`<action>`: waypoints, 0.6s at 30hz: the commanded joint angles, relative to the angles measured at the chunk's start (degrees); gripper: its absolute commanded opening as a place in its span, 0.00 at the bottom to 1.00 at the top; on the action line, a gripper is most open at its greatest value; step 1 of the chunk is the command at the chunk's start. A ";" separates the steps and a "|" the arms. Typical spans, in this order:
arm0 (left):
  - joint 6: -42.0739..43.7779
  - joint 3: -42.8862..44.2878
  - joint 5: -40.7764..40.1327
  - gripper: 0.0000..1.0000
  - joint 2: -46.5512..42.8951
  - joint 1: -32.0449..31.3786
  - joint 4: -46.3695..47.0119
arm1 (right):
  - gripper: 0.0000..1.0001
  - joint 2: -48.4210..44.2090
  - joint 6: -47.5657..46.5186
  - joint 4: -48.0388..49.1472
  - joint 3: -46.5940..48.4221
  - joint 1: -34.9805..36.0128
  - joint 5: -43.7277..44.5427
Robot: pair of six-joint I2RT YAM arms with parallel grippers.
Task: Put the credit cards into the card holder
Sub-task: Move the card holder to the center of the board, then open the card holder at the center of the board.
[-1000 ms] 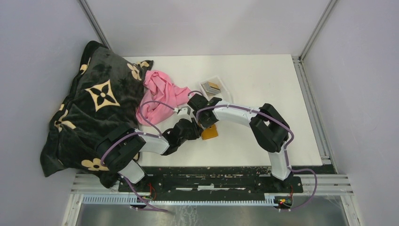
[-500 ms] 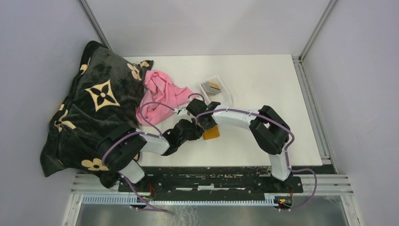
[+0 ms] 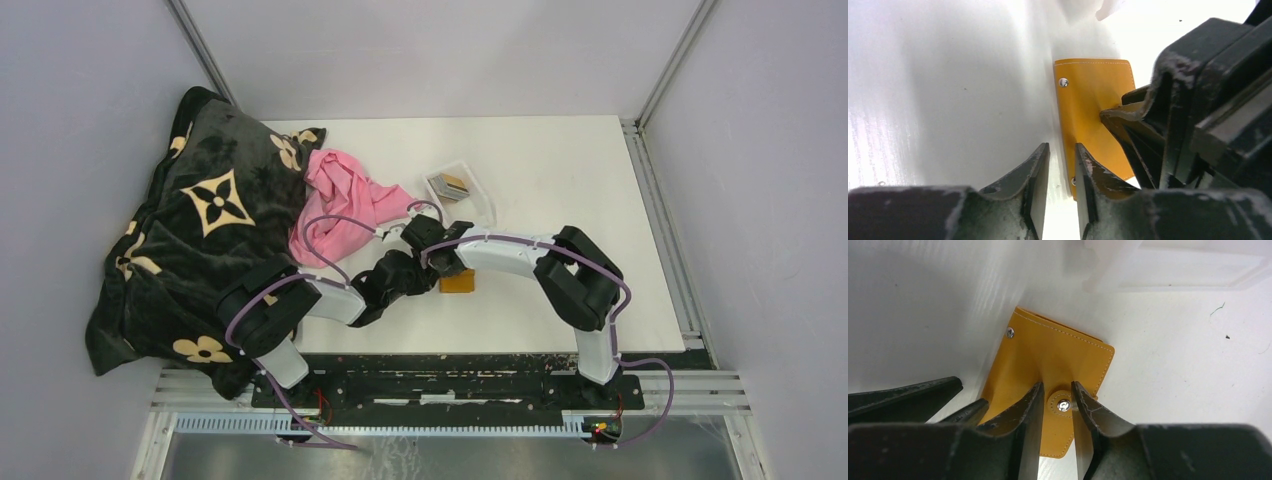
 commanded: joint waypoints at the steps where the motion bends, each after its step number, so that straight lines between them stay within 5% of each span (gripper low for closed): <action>1: 0.74 -0.52 -0.29 0.38 -0.08 -0.18 -7.63 | 0.36 1.01 -0.54 -4.85 -2.80 -0.74 1.46; 7: 1.91 1.10 2.63 0.45 -0.27 -0.18 -5.48 | 0.48 0.08 -1.79 -5.22 -0.16 -0.74 2.52; 18: 1.27 1.26 7.05 0.45 3.14 -0.19 -1.32 | 0.50 -3.87 0.51 -8.10 0.81 -0.74 2.52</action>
